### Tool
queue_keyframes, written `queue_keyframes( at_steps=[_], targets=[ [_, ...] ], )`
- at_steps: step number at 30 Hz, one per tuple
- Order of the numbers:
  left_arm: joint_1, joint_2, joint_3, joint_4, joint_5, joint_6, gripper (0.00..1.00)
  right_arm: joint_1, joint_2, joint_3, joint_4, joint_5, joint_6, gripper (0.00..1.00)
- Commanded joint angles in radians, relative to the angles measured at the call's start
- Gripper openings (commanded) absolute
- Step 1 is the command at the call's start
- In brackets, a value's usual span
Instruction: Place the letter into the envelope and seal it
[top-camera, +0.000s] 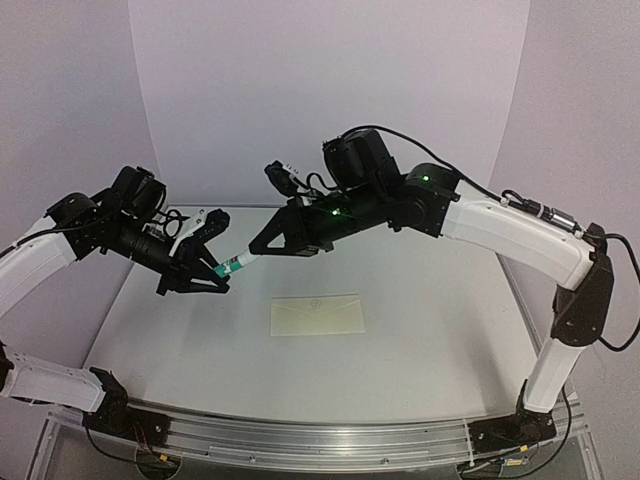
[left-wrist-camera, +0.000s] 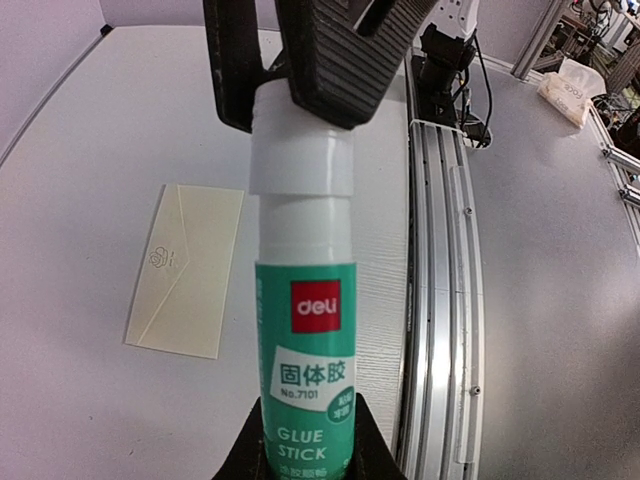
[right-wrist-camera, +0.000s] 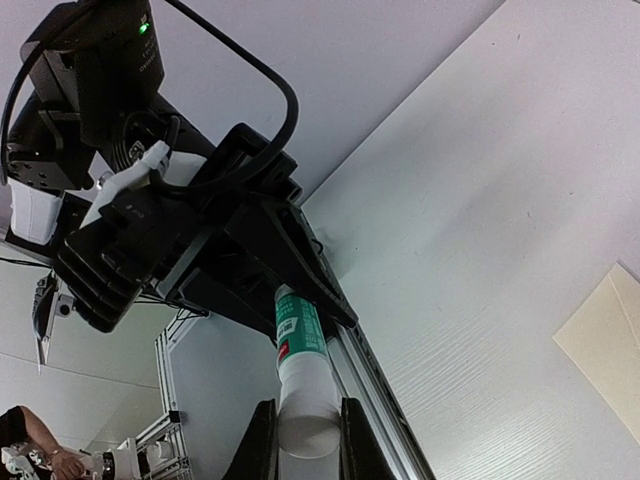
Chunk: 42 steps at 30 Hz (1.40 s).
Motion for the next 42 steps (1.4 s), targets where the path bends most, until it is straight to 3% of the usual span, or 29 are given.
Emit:
queue_keyframes(
  at_steps=[1,7,19,33,39,41,42],
  targets=[
    [-0.006,-0.007,0.061,0.056,0.048,-0.009,0.00,0.013,0.031,0.040,-0.007,-0.043,-0.015,0.00],
    [-0.006,-0.082,0.007,0.210,0.113,-0.083,0.00,0.014,0.059,0.075,0.001,-0.099,-0.016,0.00],
    [-0.007,-0.028,0.013,0.334,0.212,-0.120,0.00,0.038,0.111,0.126,0.002,-0.123,-0.036,0.00],
    [-0.014,0.043,0.053,0.410,0.158,-0.144,0.00,0.077,0.166,0.049,-0.004,-0.050,-0.035,0.00],
    [-0.014,0.025,0.023,0.384,0.141,-0.143,0.00,0.070,0.101,0.059,0.001,0.035,-0.045,0.41],
    [-0.014,0.024,0.022,0.377,0.139,-0.138,0.00,0.069,0.089,0.072,0.010,0.053,-0.048,0.45],
    [-0.014,0.024,0.022,0.374,0.140,-0.135,0.00,0.068,0.084,0.075,0.014,0.063,-0.051,0.43]
  ],
)
